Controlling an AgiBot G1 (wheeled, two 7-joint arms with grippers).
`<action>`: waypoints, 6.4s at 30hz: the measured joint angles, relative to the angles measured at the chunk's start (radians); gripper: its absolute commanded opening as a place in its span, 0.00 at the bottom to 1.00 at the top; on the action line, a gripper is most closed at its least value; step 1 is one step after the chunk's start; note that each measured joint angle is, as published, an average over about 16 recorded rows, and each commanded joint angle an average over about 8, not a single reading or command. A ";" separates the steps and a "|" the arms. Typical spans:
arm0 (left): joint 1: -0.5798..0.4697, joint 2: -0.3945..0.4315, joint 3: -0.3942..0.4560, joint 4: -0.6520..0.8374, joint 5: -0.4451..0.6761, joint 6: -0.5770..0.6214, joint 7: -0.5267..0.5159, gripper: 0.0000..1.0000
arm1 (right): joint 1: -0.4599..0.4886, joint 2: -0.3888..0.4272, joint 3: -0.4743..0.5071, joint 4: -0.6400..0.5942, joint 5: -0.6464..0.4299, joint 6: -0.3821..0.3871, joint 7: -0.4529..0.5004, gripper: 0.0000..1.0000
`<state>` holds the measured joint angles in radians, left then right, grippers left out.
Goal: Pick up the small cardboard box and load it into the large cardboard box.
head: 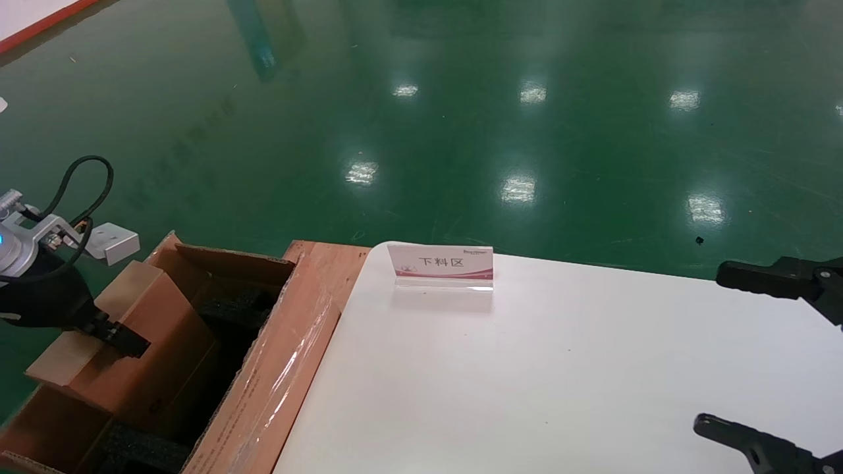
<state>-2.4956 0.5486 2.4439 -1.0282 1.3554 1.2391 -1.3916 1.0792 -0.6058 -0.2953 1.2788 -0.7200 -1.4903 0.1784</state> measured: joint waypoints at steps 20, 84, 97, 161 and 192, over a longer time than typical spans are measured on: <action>0.069 0.046 0.008 0.027 0.021 -0.056 -0.042 0.00 | 0.000 0.000 -0.001 0.000 0.001 0.000 -0.001 1.00; 0.309 0.131 -0.007 0.260 -0.057 -0.138 -0.022 1.00 | 0.000 0.001 -0.003 0.000 0.002 0.002 -0.002 1.00; 0.216 0.115 -0.031 0.131 -0.027 -0.179 0.048 1.00 | 0.001 0.001 -0.003 -0.001 0.003 0.002 -0.002 1.00; 0.866 0.022 -1.390 -0.278 -0.389 0.029 0.807 1.00 | 0.001 0.002 -0.005 -0.002 0.004 0.002 -0.003 1.00; 1.421 0.063 -2.163 -0.255 -0.625 0.257 1.205 1.00 | -0.002 -0.001 0.005 0.001 -0.003 -0.001 0.003 1.00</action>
<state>-1.0750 0.6112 0.2804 -1.2834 0.7303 1.4958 -0.1871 1.0775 -0.6073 -0.2904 1.2803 -0.7231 -1.4916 0.1811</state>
